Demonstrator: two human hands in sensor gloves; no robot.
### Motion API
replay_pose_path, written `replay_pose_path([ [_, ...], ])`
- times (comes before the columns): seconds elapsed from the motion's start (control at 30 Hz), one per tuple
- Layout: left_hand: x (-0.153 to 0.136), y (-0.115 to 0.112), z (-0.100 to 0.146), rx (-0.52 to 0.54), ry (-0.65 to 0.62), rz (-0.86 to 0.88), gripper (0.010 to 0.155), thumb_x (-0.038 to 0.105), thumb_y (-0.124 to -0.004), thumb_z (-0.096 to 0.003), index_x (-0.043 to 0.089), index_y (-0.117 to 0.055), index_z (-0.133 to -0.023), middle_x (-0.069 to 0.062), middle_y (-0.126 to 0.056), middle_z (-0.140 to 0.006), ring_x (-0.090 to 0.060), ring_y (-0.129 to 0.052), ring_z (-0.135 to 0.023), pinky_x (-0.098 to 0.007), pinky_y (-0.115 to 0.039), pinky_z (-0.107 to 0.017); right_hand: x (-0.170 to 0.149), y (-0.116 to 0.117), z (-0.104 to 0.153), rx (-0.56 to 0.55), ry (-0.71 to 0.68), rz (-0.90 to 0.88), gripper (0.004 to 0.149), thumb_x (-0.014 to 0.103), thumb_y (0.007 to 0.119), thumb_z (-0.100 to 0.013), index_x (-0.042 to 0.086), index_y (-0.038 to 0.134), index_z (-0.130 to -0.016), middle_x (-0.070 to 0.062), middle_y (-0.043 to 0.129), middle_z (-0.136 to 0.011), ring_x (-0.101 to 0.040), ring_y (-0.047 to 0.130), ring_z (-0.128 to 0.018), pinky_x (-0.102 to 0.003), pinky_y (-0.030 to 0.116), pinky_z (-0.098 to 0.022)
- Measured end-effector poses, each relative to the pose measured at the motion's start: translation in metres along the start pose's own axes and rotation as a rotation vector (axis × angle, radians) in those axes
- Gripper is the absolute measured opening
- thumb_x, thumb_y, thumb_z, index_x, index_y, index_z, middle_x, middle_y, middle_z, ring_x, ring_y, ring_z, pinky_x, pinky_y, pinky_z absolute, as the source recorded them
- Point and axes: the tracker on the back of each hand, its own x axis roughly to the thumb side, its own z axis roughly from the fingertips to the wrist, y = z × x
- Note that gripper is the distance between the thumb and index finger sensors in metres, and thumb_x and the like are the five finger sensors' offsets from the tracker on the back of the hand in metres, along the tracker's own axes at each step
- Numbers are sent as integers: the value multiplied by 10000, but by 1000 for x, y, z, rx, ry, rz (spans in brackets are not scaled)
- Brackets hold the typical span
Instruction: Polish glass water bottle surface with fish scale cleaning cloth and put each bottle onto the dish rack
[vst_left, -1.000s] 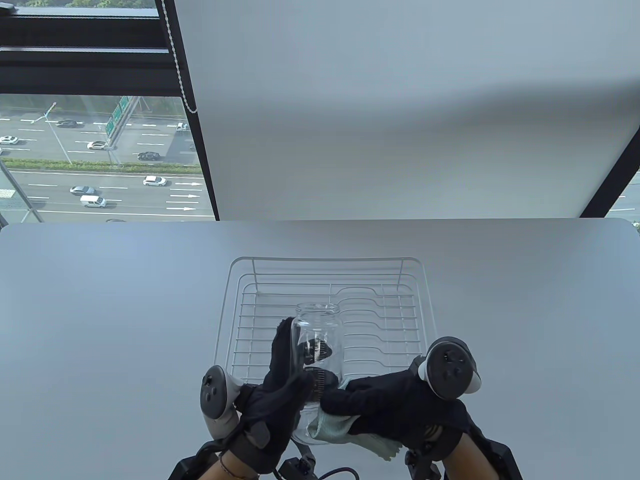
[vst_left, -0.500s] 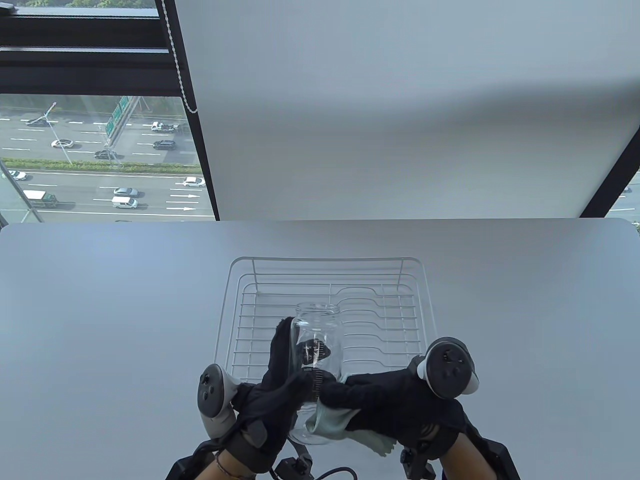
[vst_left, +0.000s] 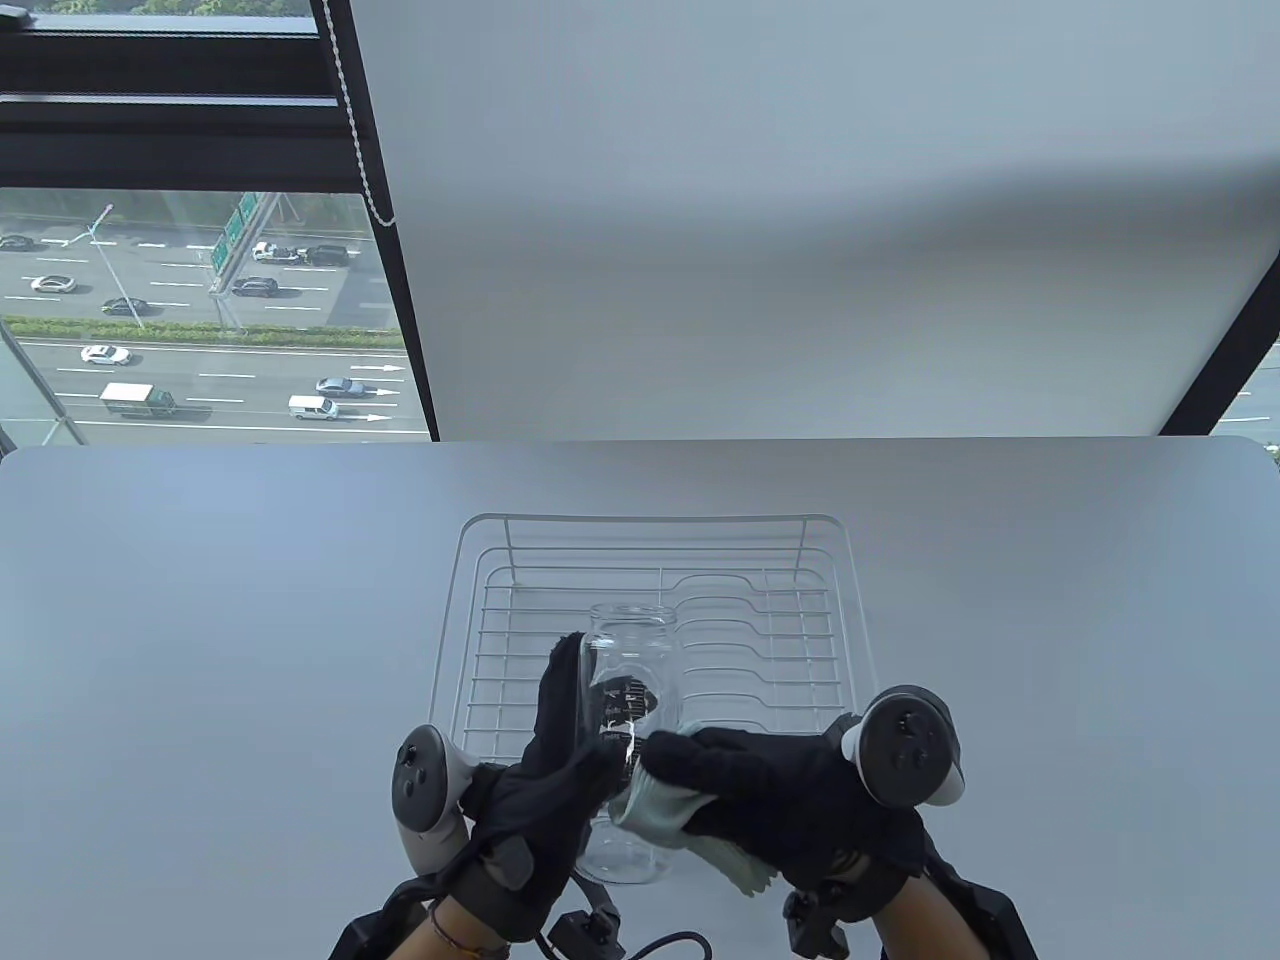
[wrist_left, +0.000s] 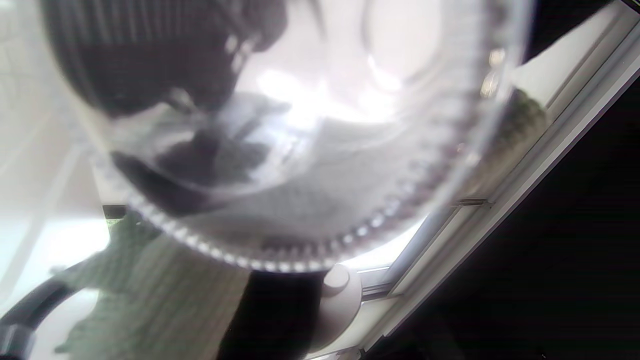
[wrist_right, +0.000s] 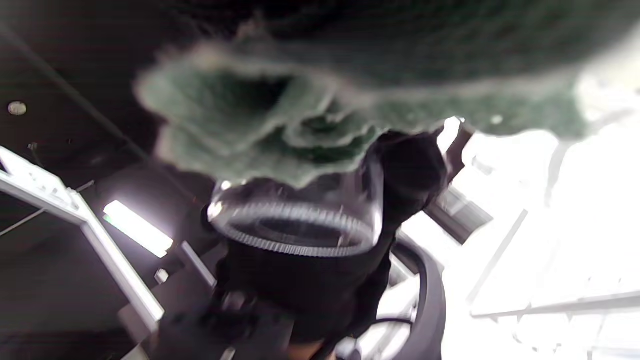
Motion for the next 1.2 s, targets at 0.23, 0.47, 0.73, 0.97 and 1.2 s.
replay_pose_path([
  [0.23, -3, 3, 0, 42, -16, 42, 933, 666, -712, -551, 247, -98, -1114, -242, -421, -1086, -505, -856, -727, -599, -819, -502, 5, 10, -4, 279, 3, -25, 551, 377, 832, -531, 528, 588, -1001, -152, 853, -716, -232, 963, -501, -500, 810, -466],
  [0.47, -4, 2, -1, -7, 21, 2, 931, 658, -717, -549, 252, -99, -1115, -249, -414, -1089, -514, -849, -734, -606, -814, -507, 1, 0, -1, 92, 18, 1, 564, 383, 822, -537, 521, 568, -1021, -153, 863, -737, -250, 961, -519, -512, 800, -477],
  [0.73, -4, 4, 1, 32, -7, 48, 921, 658, -703, -554, 250, -97, -1114, -244, -413, -1089, -511, -850, -733, -606, -813, -505, 4, 12, -4, 309, 26, -48, 563, 383, 837, -533, 534, 573, -1007, -158, 853, -708, -239, 965, -494, -505, 809, -461],
  [0.97, -5, 2, -2, -37, 22, 16, 945, 651, -730, -549, 242, -93, -1115, -249, -398, -1095, -521, -841, -743, -614, -807, -512, 4, 1, -1, 72, 12, 42, 565, 394, 818, -534, 514, 566, -1025, -150, 875, -713, -244, 970, -497, -508, 810, -462],
  [1.2, -4, 6, -1, 48, -23, 45, 926, 636, -724, -549, 243, -106, -1117, -252, -403, -1093, -527, -839, -738, -618, -803, -510, 6, 14, -4, 324, 23, 9, 550, 390, 822, -538, 532, 571, -1007, -153, 853, -709, -231, 966, -497, -499, 813, -463],
])
